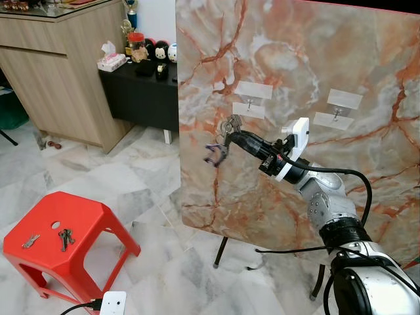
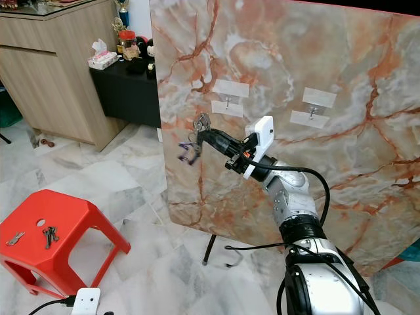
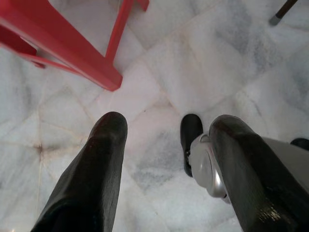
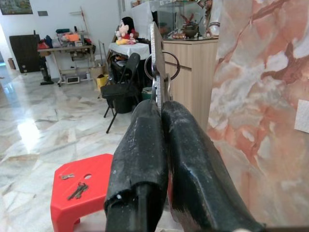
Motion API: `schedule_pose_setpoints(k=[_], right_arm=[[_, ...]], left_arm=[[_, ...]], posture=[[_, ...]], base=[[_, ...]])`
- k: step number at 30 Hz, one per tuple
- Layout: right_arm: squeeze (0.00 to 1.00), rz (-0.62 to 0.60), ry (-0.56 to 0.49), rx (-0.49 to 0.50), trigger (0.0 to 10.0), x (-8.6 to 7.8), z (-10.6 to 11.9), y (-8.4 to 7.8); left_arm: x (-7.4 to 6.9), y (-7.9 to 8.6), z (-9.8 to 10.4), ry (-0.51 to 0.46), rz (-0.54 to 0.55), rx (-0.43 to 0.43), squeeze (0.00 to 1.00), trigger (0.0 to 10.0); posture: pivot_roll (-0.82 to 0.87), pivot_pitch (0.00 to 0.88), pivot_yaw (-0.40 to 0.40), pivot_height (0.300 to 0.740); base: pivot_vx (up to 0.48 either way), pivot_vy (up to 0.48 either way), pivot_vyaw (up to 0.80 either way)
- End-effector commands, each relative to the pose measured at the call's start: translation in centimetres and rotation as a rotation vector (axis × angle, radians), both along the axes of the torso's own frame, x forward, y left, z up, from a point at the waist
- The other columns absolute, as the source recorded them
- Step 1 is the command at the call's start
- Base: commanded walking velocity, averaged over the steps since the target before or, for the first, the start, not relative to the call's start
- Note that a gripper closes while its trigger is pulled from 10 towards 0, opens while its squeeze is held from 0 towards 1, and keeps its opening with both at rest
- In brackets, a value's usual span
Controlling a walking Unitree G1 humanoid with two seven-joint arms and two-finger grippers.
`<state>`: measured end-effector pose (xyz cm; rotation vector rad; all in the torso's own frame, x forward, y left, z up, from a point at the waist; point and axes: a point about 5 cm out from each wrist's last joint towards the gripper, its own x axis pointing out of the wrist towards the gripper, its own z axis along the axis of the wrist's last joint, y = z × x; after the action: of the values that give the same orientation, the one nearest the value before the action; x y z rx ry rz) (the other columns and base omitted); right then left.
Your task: Hang keys on a hook
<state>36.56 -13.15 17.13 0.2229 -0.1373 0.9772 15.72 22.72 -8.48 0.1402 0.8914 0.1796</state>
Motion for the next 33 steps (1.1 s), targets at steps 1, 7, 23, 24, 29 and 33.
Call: schedule_pose_setpoints(k=[1, 7, 23, 24, 29, 33], right_arm=[[0.00, 0.001, -0.021, -0.017, 10.0, 0.3, 0.8, -0.2], [0.00, 0.011, -0.006, -0.092, 10.0, -0.1, -0.2, -1.6], [0.00, -0.045, 0.027, -0.210, 10.0, -0.1, -0.9, -3.9], [0.00, -0.046, 0.027, -0.217, 10.0, -0.1, -1.0, -3.9], [0.00, -0.041, 0.019, -0.206, 10.0, -0.1, -1.0, -3.6], [0.00, -0.045, 0.016, -0.198, 10.0, 0.0, -0.9, -3.3]], left_arm=[[-0.4, 0.1, -0.2, 0.010, 0.008, -0.007, 0.00, 10.0], [-0.5, 0.2, -0.2, 0.014, 0.005, -0.014, 0.00, 10.0], [-0.7, -0.1, -0.3, 0.021, -0.003, -0.022, 0.00, 10.0], [-0.6, -0.1, -0.3, 0.020, -0.003, -0.022, 0.00, 10.0], [-0.3, -0.2, -0.2, 0.011, -0.004, -0.019, 0.00, 10.0], [-0.1, -0.5, -0.1, 0.002, -0.002, -0.023, 0.00, 10.0]], posture=[[0.10, 0.000, -0.066, 0.737], [0.10, 0.000, -0.062, 0.737], [0.09, 0.046, -0.056, 0.737], [0.09, 0.046, -0.056, 0.737], [0.09, 0.054, -0.054, 0.737], [0.09, 0.056, -0.052, 0.737]], base=[[0.000, 0.000, 0.00], [0.000, 0.000, 0.00], [0.000, 0.000, 0.00], [0.000, 0.000, 0.00], [0.000, 0.000, 0.00], [0.000, 0.000, 0.00]])
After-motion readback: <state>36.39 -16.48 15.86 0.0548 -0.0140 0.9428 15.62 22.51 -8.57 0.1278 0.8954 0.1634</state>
